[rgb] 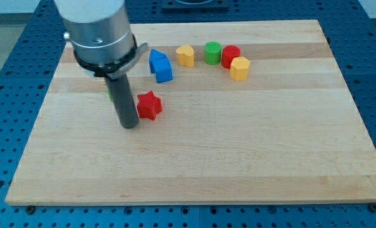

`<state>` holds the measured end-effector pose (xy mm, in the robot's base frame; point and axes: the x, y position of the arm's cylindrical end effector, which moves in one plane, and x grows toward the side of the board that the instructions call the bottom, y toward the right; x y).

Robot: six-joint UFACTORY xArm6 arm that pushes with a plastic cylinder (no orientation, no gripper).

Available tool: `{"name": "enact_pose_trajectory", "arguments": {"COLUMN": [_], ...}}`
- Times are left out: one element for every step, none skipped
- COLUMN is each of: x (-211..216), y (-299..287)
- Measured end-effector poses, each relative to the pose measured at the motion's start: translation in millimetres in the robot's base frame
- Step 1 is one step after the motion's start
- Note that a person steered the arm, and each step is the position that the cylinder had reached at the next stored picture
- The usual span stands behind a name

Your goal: Push red star diagonal to the yellow hexagon

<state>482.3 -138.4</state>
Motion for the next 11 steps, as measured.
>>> {"name": "enact_pose_trajectory", "arguments": {"x": [-5, -24, -35, -34, -29, -47, -55, -20, 15, -23, -57], "y": [-31, -30, -4, 40, 62, 54, 70, 88, 91, 91, 105]}}
